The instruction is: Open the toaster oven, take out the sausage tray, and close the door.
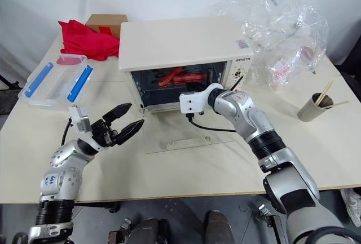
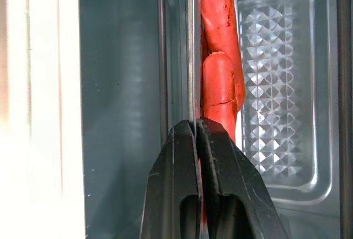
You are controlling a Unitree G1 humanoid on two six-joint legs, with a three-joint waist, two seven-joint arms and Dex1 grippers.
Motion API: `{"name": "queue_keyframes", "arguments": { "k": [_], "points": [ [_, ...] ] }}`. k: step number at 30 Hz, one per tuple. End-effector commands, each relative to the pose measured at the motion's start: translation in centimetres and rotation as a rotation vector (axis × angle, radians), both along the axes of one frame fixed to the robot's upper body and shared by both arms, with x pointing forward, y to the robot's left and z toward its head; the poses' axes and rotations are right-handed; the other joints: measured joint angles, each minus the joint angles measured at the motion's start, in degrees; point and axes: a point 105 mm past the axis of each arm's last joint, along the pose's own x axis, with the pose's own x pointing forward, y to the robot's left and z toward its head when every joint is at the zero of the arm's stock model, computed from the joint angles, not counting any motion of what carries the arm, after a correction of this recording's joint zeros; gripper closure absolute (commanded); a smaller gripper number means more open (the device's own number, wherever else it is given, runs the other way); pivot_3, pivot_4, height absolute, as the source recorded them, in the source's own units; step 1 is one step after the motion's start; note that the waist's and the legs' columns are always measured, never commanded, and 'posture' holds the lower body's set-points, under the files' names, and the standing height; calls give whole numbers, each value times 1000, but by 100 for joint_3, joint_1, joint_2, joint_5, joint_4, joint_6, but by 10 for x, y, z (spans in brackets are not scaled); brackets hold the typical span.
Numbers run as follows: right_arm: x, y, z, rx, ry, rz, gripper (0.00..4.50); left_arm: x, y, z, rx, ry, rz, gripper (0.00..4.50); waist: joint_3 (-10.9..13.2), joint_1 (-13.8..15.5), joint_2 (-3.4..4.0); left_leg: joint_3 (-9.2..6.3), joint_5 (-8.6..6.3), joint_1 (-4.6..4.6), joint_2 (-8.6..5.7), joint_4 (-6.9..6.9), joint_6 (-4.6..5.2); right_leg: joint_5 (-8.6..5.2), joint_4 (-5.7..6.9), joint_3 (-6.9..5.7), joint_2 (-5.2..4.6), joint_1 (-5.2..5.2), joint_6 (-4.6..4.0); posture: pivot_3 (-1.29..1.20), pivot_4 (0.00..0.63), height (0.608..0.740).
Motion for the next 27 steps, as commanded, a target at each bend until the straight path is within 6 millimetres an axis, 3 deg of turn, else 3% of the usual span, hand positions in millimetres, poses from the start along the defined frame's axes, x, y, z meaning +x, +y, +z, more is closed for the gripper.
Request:
{"name": "queue_keyframes", "arguments": {
  "k": [1,8,13,21,27],
  "points": [
    [-4,6,30,53,-98,39,4485,-2,-5,16,-5,-60,-32,0,0,0,0,0,0,0,-1,0,0,0,0,0,-1,0,0,0,150,740],
    [-30,10,18,32,-74,112,4485,22,-23,37,-20,-119,-66,0,0,4,0,-2,1,-1,-3,-1,-2,0,2,-6,-1,1,0,0,150,740],
    [-42,8,18,24,-74,129,4485,32,-26,45,-43,-142,-50,0,0,-86,0,-4,5,0,-2,-3,-8,0,7,-12,1,-1,0,0,150,740],
    [-71,-15,4,9,-42,133,4485,37,-14,54,-102,-140,-10,0,0,-43,-1,-16,8,0,-3,3,-7,0,10,-10,-1,1,0,0,150,740],
    [-94,-30,-1,29,-48,129,4485,23,6,47,-115,-77,22,0,0,74,-1,-17,8,0,-3,10,-7,0,9,-9,-3,3,0,0,150,740]
  ]
}}
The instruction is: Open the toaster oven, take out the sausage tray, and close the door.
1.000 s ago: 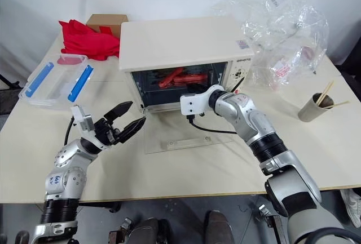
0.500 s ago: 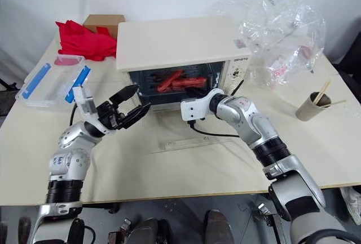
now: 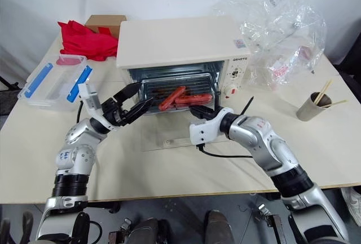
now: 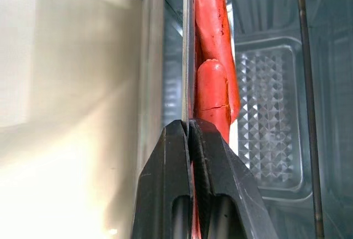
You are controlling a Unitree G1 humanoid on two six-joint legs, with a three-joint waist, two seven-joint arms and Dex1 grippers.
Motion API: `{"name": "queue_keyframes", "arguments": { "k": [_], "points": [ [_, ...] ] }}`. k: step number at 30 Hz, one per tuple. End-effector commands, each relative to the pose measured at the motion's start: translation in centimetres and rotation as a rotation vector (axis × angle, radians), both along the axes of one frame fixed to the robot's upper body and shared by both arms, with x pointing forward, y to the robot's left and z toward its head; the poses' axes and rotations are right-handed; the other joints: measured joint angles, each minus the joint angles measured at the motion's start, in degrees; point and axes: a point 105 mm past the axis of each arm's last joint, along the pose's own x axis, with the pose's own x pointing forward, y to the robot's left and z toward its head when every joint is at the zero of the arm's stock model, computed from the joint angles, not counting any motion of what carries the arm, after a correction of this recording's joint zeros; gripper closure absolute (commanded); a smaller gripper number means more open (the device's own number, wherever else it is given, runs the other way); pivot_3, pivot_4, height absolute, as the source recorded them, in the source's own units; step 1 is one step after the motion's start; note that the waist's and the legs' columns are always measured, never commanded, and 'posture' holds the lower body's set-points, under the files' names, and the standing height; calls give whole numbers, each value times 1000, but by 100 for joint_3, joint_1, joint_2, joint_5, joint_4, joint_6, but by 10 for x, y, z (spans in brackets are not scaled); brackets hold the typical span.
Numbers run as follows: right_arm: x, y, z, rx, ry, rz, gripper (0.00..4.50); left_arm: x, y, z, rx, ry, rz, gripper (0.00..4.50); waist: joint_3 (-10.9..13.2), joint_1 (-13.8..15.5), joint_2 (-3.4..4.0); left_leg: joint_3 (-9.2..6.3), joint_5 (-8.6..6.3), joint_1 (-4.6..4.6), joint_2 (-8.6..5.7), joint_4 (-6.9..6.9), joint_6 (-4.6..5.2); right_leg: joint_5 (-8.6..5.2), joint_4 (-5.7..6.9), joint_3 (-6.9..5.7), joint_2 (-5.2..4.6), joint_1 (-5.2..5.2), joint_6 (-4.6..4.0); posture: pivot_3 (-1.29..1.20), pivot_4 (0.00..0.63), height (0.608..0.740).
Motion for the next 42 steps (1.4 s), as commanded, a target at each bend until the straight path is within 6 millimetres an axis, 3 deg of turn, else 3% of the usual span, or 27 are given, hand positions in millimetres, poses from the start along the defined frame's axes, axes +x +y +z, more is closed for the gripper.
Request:
{"name": "queue_keyframes", "arguments": {
  "k": [1,8,10,16,22,25,29,36,42],
  "points": [
    [-17,-10,22,45,-73,5,4485,-12,28,8,-22,6,78,0,0,56,0,-2,0,1,0,0,0,0,1,0,-1,1,0,0,150,740],
    [-41,-14,12,36,-46,15,4485,-30,43,-3,-36,133,99,0,2,222,-7,-4,-1,-2,-4,10,2,0,-6,0,-7,10,0,0,150,740],
    [-45,-18,11,36,-38,12,4485,-31,46,-8,-55,246,95,0,2,212,-7,-4,-1,-1,-3,13,2,0,-7,0,-6,11,0,0,150,740],
    [-57,-23,11,31,-50,30,4485,-50,23,-12,-47,491,-107,0,2,209,-9,-7,0,1,0,15,3,0,0,3,-5,11,0,0,150,740],
    [-69,-24,7,5,-28,74,4485,-53,13,6,-123,615,-228,0,3,220,-11,-12,0,3,-1,20,3,0,4,6,-5,14,-1,0,150,740],
    [-76,-20,9,-5,-16,131,4485,-49,7,3,-100,751,-246,0,3,214,-12,-12,0,4,-1,24,3,0,5,10,-5,16,-1,0,150,740],
    [-79,-17,10,-16,-9,167,4485,-47,-2,-17,2,948,-230,0,3,213,-14,-15,0,11,-2,25,3,0,18,14,-6,19,-1,0,150,740],
    [-76,-17,13,-18,-11,167,4485,-52,-5,-11,-51,1051,-305,0,4,210,-15,-19,0,12,-2,27,3,-1,25,19,-6,18,-2,0,150,740],
    [-73,-22,9,-29,-6,141,4485,-56,9,1,-111,1039,-305,0,4,211,-15,-19,0,13,-4,27,3,-2,27,21,-6,18,-4,0,150,740]
  ]
}}
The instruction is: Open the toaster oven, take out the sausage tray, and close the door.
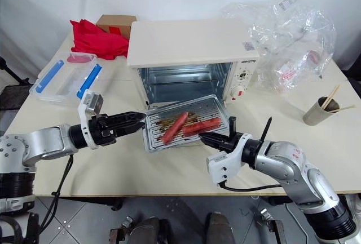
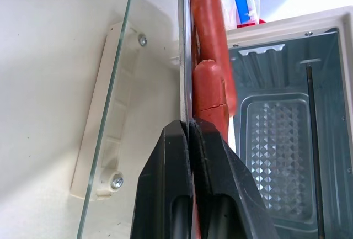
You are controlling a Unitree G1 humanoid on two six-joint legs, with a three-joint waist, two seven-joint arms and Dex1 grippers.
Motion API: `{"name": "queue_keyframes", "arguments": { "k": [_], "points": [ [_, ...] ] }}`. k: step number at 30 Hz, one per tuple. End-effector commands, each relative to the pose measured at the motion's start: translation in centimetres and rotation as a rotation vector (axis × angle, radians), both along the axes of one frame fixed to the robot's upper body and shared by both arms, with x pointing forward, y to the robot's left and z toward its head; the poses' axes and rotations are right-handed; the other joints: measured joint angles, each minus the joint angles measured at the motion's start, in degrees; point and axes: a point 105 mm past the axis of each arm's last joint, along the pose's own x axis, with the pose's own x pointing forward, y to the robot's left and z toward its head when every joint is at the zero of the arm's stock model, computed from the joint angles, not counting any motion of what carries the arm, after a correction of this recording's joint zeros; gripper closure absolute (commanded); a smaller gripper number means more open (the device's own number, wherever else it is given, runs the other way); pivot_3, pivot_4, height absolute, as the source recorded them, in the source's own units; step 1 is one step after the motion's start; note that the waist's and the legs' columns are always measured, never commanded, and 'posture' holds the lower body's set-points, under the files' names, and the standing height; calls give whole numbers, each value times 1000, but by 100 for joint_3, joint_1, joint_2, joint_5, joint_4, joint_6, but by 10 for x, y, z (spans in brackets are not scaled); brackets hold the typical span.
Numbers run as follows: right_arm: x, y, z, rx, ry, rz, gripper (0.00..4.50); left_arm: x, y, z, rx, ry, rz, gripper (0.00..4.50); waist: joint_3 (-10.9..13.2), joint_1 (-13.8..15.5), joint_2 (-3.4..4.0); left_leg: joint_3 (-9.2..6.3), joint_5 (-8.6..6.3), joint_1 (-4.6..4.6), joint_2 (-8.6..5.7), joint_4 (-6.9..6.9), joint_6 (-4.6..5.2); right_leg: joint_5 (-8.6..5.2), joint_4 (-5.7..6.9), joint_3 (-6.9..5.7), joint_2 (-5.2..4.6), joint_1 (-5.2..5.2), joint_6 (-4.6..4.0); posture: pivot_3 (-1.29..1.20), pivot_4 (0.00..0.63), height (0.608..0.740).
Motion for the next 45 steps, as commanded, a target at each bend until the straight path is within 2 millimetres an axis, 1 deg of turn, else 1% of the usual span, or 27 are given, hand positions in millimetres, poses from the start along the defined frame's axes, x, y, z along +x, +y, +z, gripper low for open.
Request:
{"name": "queue_keyframes", "arguments": {
  "k": [1,3,5,8,11,18,22,29,30,32,33,37,40,43,45],
  "points": [
    [-4,1,21,54,-85,22,4485,-4,6,10,-38,-20,-1,0,0,1,0,0,0,0,0,0,0,0,-1,0,0,0,0,0,150,740],
    [-3,1,20,59,-82,17,4485,-4,16,16,-61,-29,10,0,0,4,0,2,0,0,-1,1,0,0,-1,0,1,0,-1,0,150,740],
    [-2,1,20,58,-84,14,4485,-6,25,17,-63,-26,15,0,0,5,0,3,0,0,-2,2,0,0,-1,0,2,0,-1,0,150,740],
    [1,0,19,60,-90,10,4485,-7,33,7,-34,17,34,0,0,1,0,5,0,0,-3,1,0,-1,-2,1,2,0,-1,0,150,740],
    [3,1,22,65,-101,12,4485,-6,34,-2,-12,43,50,0,0,6,0,6,0,0,-2,2,-1,-1,-2,2,2,-1,-1,0,150,740],
    [2,8,24,78,-106,54,4485,-1,20,-3,-80,44,36,0,0,2,0,7,0,0,-2,3,-1,-1,-2,4,2,-1,-1,0,150,740],
    [2,10,23,76,-99,70,4485,7,17,2,-132,40,53,0,0,4,0,6,0,0,-2,4,-1,-1,-1,4,2,0,-1,0,150,740],
    [-3,14,19,77,-79,100,4485,15,9,1,-167,63,50,0,0,4,0,7,0,0,-3,5,-1,-1,0,4,2,0,-1,0,150,740],
    [-3,14,19,79,-77,102,4499,16,7,0,-169,69,50,195,0,4,0,7,0,0,-3,5,-1,-1,0,4,2,0,-1,0,150,740],
    [-4,15,19,80,-76,107,4500,33,8,0,-237,94,136,589,0,20,0,5,0,0,-2,5,-1,-1,0,4,2,0,-1,0,150,740],
    [-4,15,19,80,-76,109,4500,38,9,-1,-257,105,161,885,-1,23,-1,4,0,1,-3,11,-1,-1,2,4,2,3,-1,0,150,740],
    [-4,16,20,90,-70,109,4500,38,3,-3,-253,124,145,2065,0,7,-6,1,0,0,-3,13,0,-1,2,1,2,7,-1,0,150,740],
    [-5,16,20,88,-73,112,4500,36,-1,-7,-233,141,120,2723,0,4,-7,-1,1,1,-1,12,-1,-1,3,0,4,7,-1,0,150,740],
    [-4,16,20,90,-75,112,4500,32,-4,-12,-194,160,98,3532,0,5,-7,0,1,1,-2,12,-1,-1,3,0,4,7,-1,0,150,740],
    [-4,16,21,91,-77,113,4500,29,-7,-13,-189,161,73,3532,0,5,-7,-1,1,0,-2,12,-1,-1,3,0,4,7,-1,0,150,740]
  ]
}}
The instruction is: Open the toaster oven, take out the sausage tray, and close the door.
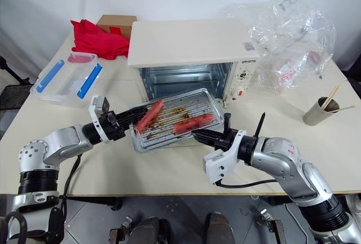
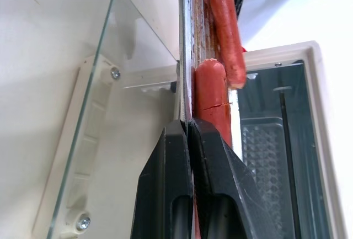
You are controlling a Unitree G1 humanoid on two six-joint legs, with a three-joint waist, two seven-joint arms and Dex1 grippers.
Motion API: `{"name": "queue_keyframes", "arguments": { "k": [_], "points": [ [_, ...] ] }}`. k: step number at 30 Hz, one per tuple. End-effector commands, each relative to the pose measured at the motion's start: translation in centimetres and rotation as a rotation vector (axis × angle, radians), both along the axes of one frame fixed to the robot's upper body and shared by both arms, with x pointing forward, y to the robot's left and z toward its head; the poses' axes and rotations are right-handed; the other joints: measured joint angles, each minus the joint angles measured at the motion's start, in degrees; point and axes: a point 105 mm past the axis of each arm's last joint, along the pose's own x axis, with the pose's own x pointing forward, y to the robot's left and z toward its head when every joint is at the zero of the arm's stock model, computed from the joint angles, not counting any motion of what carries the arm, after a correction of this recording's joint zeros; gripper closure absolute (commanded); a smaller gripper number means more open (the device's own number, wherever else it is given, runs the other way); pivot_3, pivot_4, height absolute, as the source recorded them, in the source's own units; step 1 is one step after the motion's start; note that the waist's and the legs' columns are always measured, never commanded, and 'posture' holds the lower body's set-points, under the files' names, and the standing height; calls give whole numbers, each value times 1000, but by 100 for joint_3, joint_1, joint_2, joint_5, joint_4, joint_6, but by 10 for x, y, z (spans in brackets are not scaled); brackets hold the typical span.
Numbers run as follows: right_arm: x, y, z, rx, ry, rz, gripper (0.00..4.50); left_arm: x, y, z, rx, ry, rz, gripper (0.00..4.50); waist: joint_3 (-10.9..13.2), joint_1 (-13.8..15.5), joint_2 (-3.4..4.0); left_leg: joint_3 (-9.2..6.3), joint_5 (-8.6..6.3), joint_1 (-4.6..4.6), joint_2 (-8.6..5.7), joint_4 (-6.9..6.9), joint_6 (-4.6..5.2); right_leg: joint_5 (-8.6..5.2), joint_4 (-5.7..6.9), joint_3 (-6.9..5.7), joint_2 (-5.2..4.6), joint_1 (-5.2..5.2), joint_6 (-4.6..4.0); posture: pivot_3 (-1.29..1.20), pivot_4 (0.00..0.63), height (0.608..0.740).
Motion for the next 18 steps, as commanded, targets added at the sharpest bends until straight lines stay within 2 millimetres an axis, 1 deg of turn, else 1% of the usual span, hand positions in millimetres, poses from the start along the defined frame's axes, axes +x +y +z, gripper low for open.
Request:
{"name": "queue_keyframes", "arguments": {
  "k": [1,8,13,14,15,16,17,18],
  "points": [
    [-4,3,13,49,-36,24,4500,-6,-5,6,0,-24,-49,3532,0,0,0,0,0,0,0,0,0,0,0,0,0,0,0,0,150,740],
    [-2,3,13,51,-36,25,4500,-8,-9,4,5,-17,-84,3532,0,4,0,0,0,0,-1,1,0,0,-1,1,0,1,0,0,150,740],
    [1,8,13,56,-35,31,4500,-16,-22,-5,-15,-4,-123,3532,0,5,0,0,0,0,-1,2,0,0,-1,1,0,2,0,0,150,740],
    [2,8,13,56,-29,33,4500,-16,-22,-4,-22,-5,-124,3812,0,6,0,-1,0,0,-1,2,0,0,-1,0,0,2,0,0,150,740],
    [2,9,13,58,-23,33,4500,-16,-23,-4,-29,-5,-121,3894,0,6,0,-1,0,0,-1,2,0,0,0,0,0,2,0,0,150,740],
    [2,9,13,63,-18,33,4500,-16,-23,-4,-33,-6,-121,4084,0,4,0,-1,0,0,-1,2,0,0,-1,0,0,2,0,0,150,740],
    [3,9,13,66,-9,31,4500,-16,-23,-4,-34,-6,-120,4418,0,3,-1,-1,0,0,-1,3,0,0,-1,0,0,2,0,0,150,740],
    [3,9,14,72,-1,28,4500,-15,-22,-4,-43,-7,-114,4478,0,1,-1,-1,0,0,-1,3,0,0,-1,0,0,2,0,0,150,740]
  ]
}}
